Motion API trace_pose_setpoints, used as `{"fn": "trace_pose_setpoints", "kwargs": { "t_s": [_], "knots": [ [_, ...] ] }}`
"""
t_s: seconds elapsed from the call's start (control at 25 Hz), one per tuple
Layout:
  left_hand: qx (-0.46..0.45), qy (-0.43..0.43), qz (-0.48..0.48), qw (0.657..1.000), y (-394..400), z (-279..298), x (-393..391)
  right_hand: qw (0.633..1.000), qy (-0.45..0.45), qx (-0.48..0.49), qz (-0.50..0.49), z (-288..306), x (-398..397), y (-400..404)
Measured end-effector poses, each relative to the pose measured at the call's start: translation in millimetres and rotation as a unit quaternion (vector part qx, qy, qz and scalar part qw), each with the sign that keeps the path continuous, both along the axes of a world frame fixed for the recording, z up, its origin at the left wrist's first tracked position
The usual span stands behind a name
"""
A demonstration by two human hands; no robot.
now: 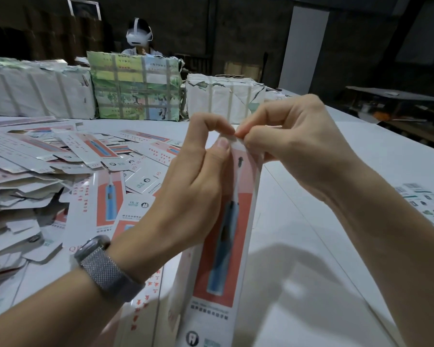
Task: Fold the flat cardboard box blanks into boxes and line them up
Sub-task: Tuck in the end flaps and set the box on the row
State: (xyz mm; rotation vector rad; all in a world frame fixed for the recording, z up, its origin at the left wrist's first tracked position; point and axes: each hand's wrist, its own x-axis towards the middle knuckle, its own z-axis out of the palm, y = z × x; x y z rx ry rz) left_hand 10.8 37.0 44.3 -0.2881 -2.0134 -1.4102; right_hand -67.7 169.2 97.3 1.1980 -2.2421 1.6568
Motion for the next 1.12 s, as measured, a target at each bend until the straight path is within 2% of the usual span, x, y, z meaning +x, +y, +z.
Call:
{"fn": "trace_pose_setpoints", "kwargs": {
  "t_s": [0.24, 0.44, 0.52, 0.64, 0.84, 0.92, 1.0, 1.12],
  "knots": [
    [0.093, 0.015, 0.006, 0.996, -5.7, 12.1, 2.1, 0.997, -0.014, -0.059, 0.040, -12.9, 4.6, -11.5],
    [0.077, 0.038, 0.028, 0.996, -6.8, 10.6, -0.4, 0.994, -0.005, -0.102, 0.036, -20.2, 8.1, -19.1],
    [0.087, 0.052, 0.038, 0.994, -5.6, 7.9, -3.9, 0.994, 0.053, -0.096, -0.023, -22.7, 9.0, -19.6],
    [0.136, 0.038, 0.010, 0.990, -3.4, 9.4, -6.7, 0.969, 0.206, -0.012, -0.137, -24.7, 13.7, -21.4],
    [0.275, -0.058, -0.111, 0.953, -5.0, 17.1, -5.3, 0.953, 0.194, 0.187, -0.143, -22.3, 17.9, -20.1],
    [0.249, -0.093, -0.130, 0.955, -5.5, 15.6, -6.4, 0.948, 0.189, 0.198, -0.165, -18.9, 16.1, -16.1],
    [0.183, -0.121, -0.101, 0.971, -5.9, 10.7, -10.2, 0.945, 0.182, 0.210, -0.171, -15.8, 12.3, -12.0],
    [0.093, -0.131, -0.040, 0.986, -14.5, -0.4, -18.7, 0.922, 0.150, 0.307, -0.183, -20.3, -7.8, -7.5]
  ]
}}
